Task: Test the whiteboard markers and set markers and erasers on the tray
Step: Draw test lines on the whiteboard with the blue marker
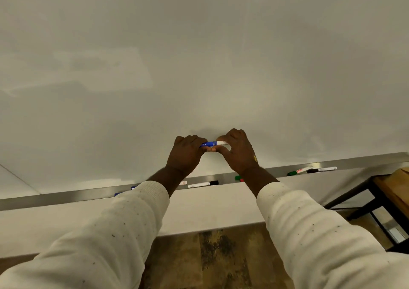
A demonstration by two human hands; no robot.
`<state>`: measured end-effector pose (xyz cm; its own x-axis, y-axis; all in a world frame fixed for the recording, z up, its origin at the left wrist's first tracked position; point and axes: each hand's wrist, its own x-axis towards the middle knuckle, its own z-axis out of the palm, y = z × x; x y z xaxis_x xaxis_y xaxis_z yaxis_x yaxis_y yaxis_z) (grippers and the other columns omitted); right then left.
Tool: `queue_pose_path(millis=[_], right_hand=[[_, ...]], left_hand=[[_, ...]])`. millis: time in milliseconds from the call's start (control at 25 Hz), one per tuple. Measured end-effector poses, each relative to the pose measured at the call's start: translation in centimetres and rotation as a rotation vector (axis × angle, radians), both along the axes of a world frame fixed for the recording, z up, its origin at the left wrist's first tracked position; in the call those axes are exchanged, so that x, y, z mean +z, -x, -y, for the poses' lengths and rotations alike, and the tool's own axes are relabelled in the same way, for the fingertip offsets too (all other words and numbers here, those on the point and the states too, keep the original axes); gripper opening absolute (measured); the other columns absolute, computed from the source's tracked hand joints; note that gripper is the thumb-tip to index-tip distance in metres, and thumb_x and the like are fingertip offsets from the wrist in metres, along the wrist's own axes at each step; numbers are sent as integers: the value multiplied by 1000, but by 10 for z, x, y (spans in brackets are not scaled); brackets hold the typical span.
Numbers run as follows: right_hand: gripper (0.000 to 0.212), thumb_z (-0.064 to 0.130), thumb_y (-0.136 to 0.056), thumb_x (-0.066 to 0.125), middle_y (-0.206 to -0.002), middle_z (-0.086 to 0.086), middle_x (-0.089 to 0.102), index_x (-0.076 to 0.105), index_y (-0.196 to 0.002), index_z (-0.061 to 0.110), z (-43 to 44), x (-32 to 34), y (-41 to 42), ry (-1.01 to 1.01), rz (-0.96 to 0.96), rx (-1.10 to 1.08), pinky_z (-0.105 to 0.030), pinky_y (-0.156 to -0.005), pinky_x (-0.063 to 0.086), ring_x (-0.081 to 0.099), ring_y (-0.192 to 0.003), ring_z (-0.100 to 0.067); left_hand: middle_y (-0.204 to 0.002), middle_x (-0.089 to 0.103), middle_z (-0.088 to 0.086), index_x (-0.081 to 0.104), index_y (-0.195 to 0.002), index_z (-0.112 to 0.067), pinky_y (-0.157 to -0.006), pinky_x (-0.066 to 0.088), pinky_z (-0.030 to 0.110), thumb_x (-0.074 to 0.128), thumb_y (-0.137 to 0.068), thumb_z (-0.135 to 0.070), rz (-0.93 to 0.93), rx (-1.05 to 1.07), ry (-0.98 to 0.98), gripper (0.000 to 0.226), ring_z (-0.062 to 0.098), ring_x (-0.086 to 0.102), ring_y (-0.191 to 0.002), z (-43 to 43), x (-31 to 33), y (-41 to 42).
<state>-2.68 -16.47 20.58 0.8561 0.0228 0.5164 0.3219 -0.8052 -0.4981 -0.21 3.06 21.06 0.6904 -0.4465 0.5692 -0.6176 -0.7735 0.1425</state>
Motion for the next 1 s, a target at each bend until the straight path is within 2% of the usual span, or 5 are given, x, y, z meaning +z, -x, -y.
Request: queue_pose_path(millis=[160, 360, 640, 800, 1000], right_hand=[[40, 40, -84, 71, -98, -8, 68, 72, -111, 11, 31, 17, 6, 19, 24, 59, -35, -78, 45, 56, -91, -24], [24, 30, -84, 66, -87, -5, 71, 74, -102, 15, 56, 38, 1, 66, 113, 83, -41, -73, 48, 60, -80, -26], [19, 30, -79, 68, -81, -1, 70, 74, -90, 16, 60, 85, -8, 93, 169, -6, -32, -77, 29, 56, -81, -22], [10, 24, -75, 75, -75, 2, 67, 72, -83, 19, 55, 108, -20, 142, 212, -51, -32, -76, 27, 56, -79, -22], [13, 29, -76, 75, -75, 1, 66, 71, -83, 18, 47, 133, -32, 175, 241, -74, -34, -76, 28, 56, -81, -23]], left_hand=[[-85, 69, 7, 70, -103, -10, -77, 43, 40, 67, -89, -23, 33, 22, 23, 19, 26, 63, -75, 32, 19, 7], [-87, 70, 4, 70, -109, -15, -79, 40, 39, 65, -90, -24, 120, 24, -8, 22, 24, 63, -77, 54, 42, 14], [-81, 68, 3, 70, -103, -15, -78, 34, 35, 63, -91, -23, 150, 56, 19, 16, 22, 60, -72, 65, 84, 8], [-78, 67, 3, 70, -100, -14, -81, 32, 34, 61, -92, -21, 146, 50, 27, 13, 23, 59, -69, 61, 106, -3], [-75, 67, 5, 70, -98, -11, -82, 36, 35, 61, -92, -21, 189, 33, 6, 14, 24, 58, -66, 54, 129, -17]])
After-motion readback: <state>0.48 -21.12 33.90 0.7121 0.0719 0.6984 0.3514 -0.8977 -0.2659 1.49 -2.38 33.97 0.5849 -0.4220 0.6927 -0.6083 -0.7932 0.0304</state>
